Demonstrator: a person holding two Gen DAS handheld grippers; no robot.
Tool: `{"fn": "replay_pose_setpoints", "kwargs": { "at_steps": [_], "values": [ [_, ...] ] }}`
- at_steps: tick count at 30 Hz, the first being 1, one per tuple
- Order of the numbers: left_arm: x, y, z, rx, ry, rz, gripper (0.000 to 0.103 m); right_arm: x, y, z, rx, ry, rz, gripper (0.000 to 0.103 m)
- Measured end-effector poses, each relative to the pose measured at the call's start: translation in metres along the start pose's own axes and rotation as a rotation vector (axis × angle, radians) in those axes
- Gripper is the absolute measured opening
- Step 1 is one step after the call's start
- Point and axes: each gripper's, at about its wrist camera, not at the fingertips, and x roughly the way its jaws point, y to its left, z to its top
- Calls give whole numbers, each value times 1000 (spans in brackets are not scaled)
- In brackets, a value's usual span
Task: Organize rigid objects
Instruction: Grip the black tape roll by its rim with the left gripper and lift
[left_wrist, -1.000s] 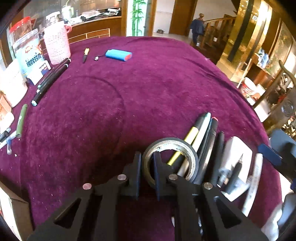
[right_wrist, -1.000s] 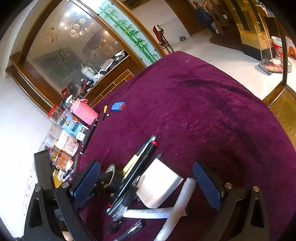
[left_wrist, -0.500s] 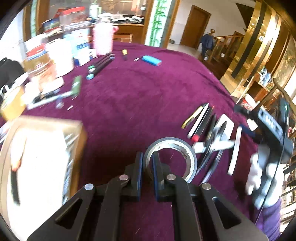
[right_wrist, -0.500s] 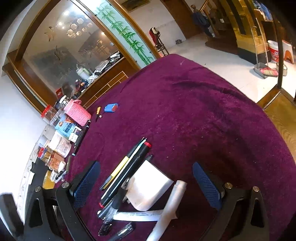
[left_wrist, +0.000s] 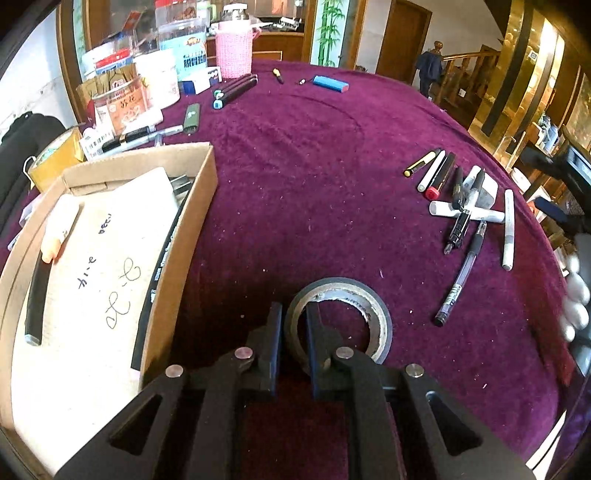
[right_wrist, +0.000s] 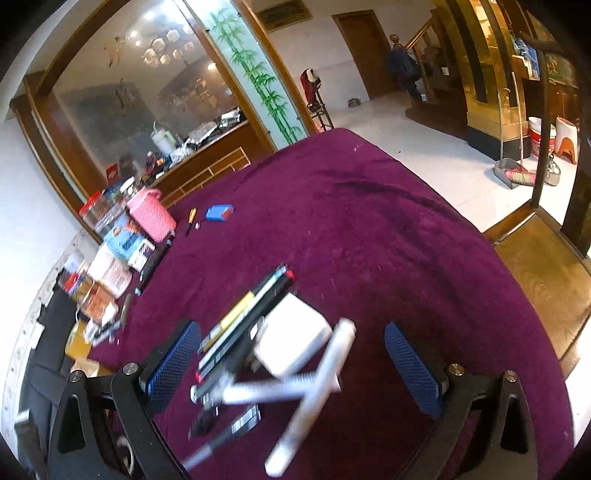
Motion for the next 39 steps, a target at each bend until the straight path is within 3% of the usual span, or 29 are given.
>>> {"fn": "replay_pose_setpoints", "kwargs": {
  "at_steps": [5,7,9,10,12,13,14,17,21,23,25,27,29,30,31,32,33,35,39],
  "values": [
    [0,-8,-6,11,-52,-40,39,-10,10,-18,-34,109,47,102],
    [1,-14,-6,38,-56,-19,41,-16,22,-28,-32,133,89,102],
    [0,-8,-4,11,-58,-54,41,-31,40,-43,-20,162,164,102],
    [0,-5,-4,-6,-60,-78,41,-40,50,-51,-12,175,223,102],
    [0,-1,-4,-26,-64,-105,42,-68,88,-74,-37,228,462,102],
    [0,-2,-4,-24,-63,-105,42,-76,104,-80,-67,255,532,102],
    [0,-5,-3,-14,-62,-94,43,-91,136,-90,-129,315,658,102],
    [1,-10,-4,6,-60,-66,43,-127,213,-114,-316,433,859,102],
    [0,-9,-4,2,-60,-67,43,-156,291,-146,-519,546,1025,102],
    [0,-9,-4,5,-60,-65,43,-158,295,-154,-543,560,1042,102],
    [0,-8,-3,-3,-61,-75,43,-154,267,-153,-524,523,1015,102],
    [1,-8,-4,-6,-62,-80,43,-147,224,-141,-470,415,900,102],
    [1,-8,-4,-3,-62,-76,43,-139,167,-129,-394,321,730,102],
    [1,-9,-4,3,-61,-70,43,-129,125,-121,-316,284,588,102],
    [1,-10,-4,9,-63,-62,43,-124,103,-117,-266,272,519,102],
    [1,-10,-4,9,-64,-55,37,-117,64,-110,-171,256,419,102],
    [0,-9,-5,1,-69,-46,25,-114,43,-106,-117,246,370,102],
    [0,-4,-5,-20,-73,-72,13,-108,14,-96,-52,215,267,102],
    [0,-4,-6,-26,-73,-75,13,-82,6,-80,-92,158,109,101]
  ]
}}
